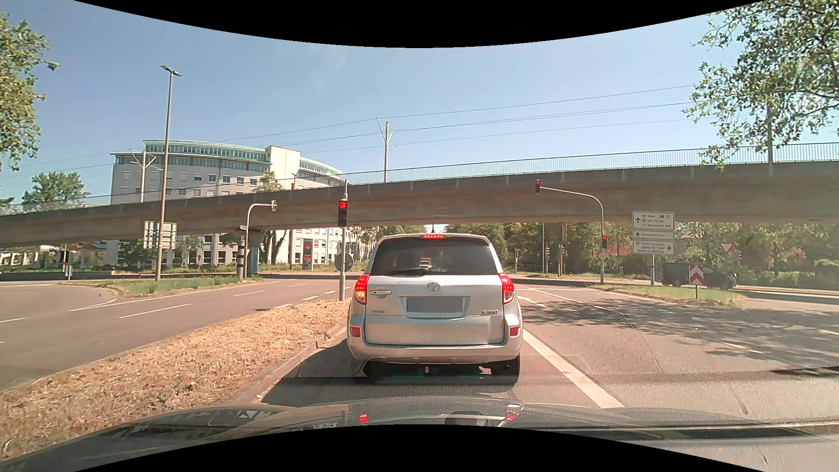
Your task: Follow the waypoints while adhering to traffic rules and regulations
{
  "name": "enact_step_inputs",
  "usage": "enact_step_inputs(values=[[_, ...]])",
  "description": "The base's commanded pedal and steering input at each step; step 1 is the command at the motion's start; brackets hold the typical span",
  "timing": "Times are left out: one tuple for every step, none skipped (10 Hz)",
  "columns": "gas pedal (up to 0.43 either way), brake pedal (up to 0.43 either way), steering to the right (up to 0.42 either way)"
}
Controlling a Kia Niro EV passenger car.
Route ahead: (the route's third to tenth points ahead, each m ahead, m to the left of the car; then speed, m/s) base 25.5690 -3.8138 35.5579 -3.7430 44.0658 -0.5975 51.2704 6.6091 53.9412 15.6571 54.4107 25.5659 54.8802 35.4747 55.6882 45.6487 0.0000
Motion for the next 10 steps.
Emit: enact_step_inputs(values=[[0.0,0.25,0.0],[0.0,0.25,0.001],[0.0,0.25,0.0],[0.0,0.25,0.0],[0.0,0.25,0.0],[0.0,0.25,0.0],[0.0,0.25,0.001],[0.0,0.25,0.0],[0.0,0.25,0.001],[0.0,0.256,0.001]])
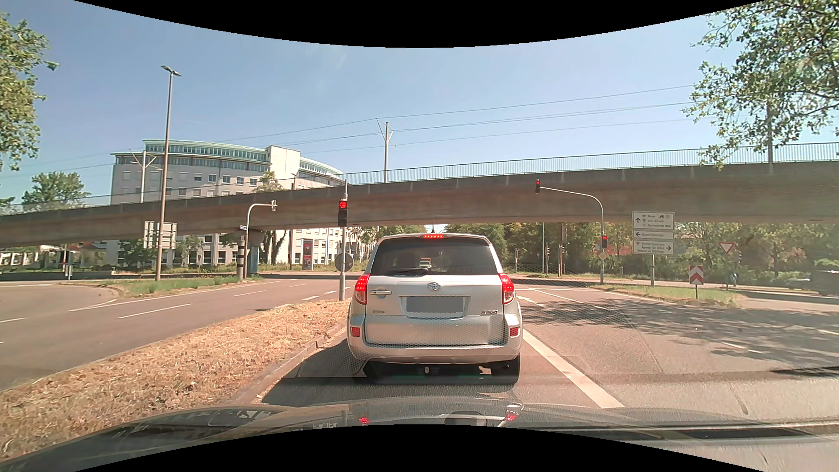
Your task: Follow the waypoints while adhering to traffic rules and regulations
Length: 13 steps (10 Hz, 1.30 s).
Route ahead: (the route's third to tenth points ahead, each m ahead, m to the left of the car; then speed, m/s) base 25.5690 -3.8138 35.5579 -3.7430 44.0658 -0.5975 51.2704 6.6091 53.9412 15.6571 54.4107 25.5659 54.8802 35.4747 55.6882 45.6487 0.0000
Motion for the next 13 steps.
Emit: enact_step_inputs(values=[[0.0,0.256,0.001],[0.0,0.25,0.0],[0.0,0.256,0.0],[0.0,0.25,0.001],[0.0,0.25,0.001],[0.0,0.25,0.001],[0.0,0.25,0.001],[0.0,0.256,0.001],[0.0,0.25,0.001],[0.0,0.25,0.001],[0.0,0.25,0.001],[0.0,0.25,0.0],[0.0,0.25,0.0]])
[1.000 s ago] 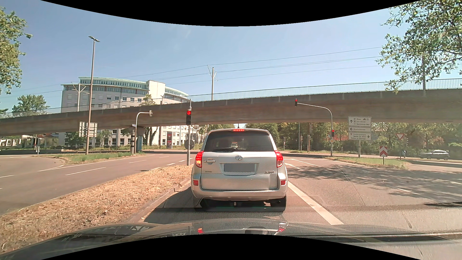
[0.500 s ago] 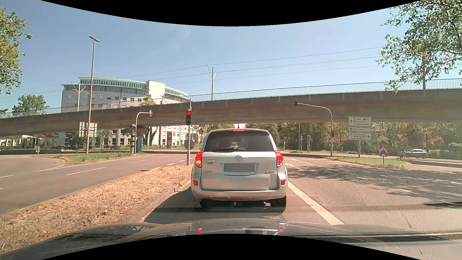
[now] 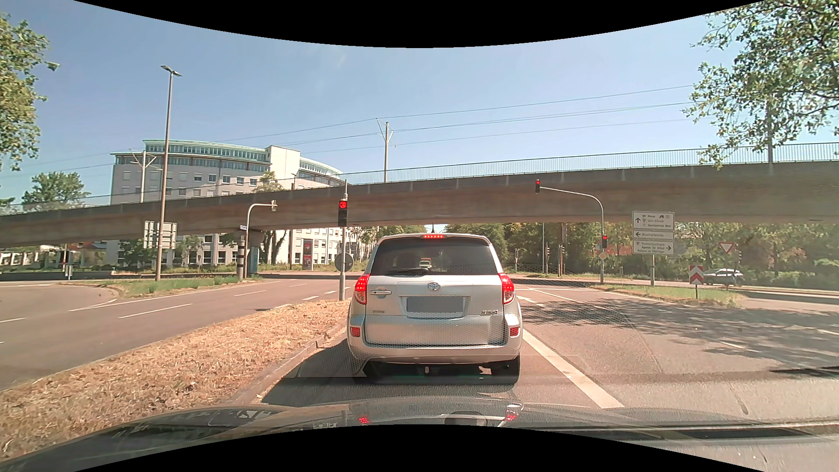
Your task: Follow the waypoints while adhering to traffic rules and regulations
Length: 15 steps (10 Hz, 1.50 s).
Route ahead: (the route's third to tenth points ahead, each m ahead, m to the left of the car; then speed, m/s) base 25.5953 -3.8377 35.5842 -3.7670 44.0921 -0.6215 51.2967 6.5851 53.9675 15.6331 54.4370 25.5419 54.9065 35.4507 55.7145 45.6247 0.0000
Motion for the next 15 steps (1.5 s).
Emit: enact_step_inputs(values=[[0.0,0.25,0.001],[0.0,0.25,0.001],[0.0,0.25,0.0],[0.0,0.25,0.001],[0.0,0.25,0.0],[0.0,0.25,0.001],[0.0,0.25,0.001],[0.0,0.25,0.0],[0.0,0.256,0.0],[0.0,0.25,0.001],[0.0,0.25,0.0],[0.0,0.25,0.0],[0.0,0.25,0.0],[0.0,0.25,0.0],[0.0,0.25,0.001]])
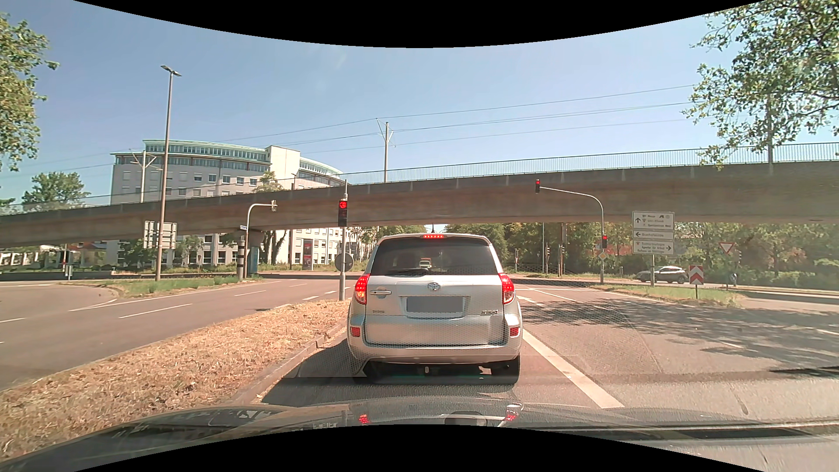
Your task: Follow the waypoints while adhering to traffic rules and regulations
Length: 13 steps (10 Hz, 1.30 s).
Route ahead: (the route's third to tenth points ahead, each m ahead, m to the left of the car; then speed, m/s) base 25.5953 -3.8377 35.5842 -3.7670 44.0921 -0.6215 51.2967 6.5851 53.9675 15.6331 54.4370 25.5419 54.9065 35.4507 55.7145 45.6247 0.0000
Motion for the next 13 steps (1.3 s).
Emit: enact_step_inputs(values=[[0.0,0.25,0.001],[0.0,0.25,0.001],[0.0,0.25,0.0],[0.0,0.25,0.0],[0.0,0.25,0.001],[0.0,0.256,0.0],[0.0,0.25,0.0],[0.0,0.25,0.001],[0.0,0.25,0.0],[0.0,0.25,0.0],[0.0,0.25,0.0],[0.0,0.25,0.0],[0.0,0.25,0.0]])
